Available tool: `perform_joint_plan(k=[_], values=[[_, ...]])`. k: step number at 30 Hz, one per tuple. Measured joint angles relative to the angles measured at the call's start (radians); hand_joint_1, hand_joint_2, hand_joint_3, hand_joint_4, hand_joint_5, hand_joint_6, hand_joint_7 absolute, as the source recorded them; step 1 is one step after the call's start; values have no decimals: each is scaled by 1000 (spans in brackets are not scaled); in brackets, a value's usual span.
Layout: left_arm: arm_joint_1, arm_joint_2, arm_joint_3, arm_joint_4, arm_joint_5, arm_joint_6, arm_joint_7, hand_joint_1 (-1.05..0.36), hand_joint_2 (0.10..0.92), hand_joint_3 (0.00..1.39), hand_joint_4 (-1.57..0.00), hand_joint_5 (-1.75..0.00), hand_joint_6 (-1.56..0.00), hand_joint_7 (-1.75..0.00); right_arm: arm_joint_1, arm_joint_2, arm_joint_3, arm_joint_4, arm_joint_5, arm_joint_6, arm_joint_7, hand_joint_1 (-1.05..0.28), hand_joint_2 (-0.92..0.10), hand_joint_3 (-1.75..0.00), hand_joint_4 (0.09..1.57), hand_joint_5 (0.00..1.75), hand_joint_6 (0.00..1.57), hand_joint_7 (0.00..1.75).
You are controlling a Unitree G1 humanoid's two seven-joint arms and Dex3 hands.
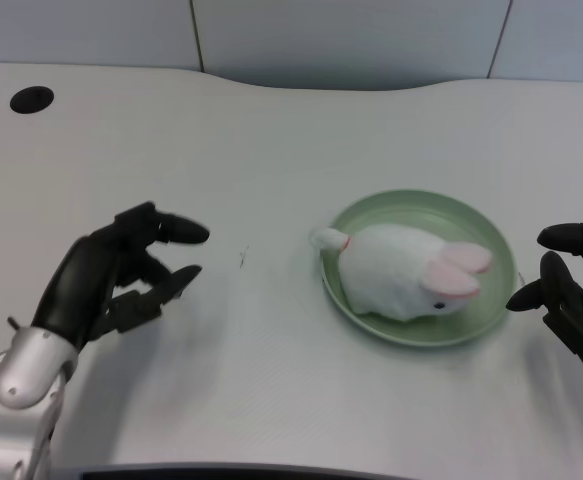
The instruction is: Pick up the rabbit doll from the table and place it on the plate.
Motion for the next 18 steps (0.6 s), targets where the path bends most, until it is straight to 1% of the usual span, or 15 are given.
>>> perform_joint_plan(k=[2,4,6,8,10,12,13,15,18], values=[[52,15,19,-61,-49,73,-51,-513,921,454,-483,-1746,-461,-1365,-1,-2,-5,4,1,-1,2,-257,-921,-693,376,1746,13,1746],[85,32,35,-97,-70,117,-78,-507,921,444,-557,-1746,-476,-1456,-1,-3,-12,7,5,0,3,-251,-921,-691,366,1746,9,1746],[109,37,45,-115,-87,139,-93,-503,921,437,-597,-1746,-480,-1511,-1,-3,-13,7,12,0,7,-249,-921,-689,358,1746,7,1746],[128,37,46,-123,-91,153,-101,-502,921,431,-625,-1746,-490,-1543,-1,-3,-13,6,16,1,8,-253,-921,-687,353,1746,6,1746],[141,37,44,-135,-95,190,-112,-501,921,415,-691,-1746,-507,-1628,-1,-3,-12,4,15,8,5,-268,-921,-671,340,1746,6,1746],[162,37,39,-143,-95,226,-113,-495,921,403,-703,-1746,-513,-1669,-1,-5,-12,-4,7,11,-1,-257,-921,-681,335,1746,8,1746],[172,36,38,-142,-95,237,-121,-493,921,404,-707,-1746,-514,-1682,0,-8,-13,-8,5,11,-1,-253,-921,-686,333,1746,9,1746],[179,34,36,-141,-95,243,-134,-498,921,406,-725,-1746,-525,-1713,-1,-13,-16,-9,6,11,-2,-250,-921,-692,323,1746,7,1742],[175,32,36,-121,-97,243,-149,-503,921,404,-748,-1746,-546,-1743,-1,-15,-16,-8,10,11,0,-244,-921,-709,294,1746,0,1726]])
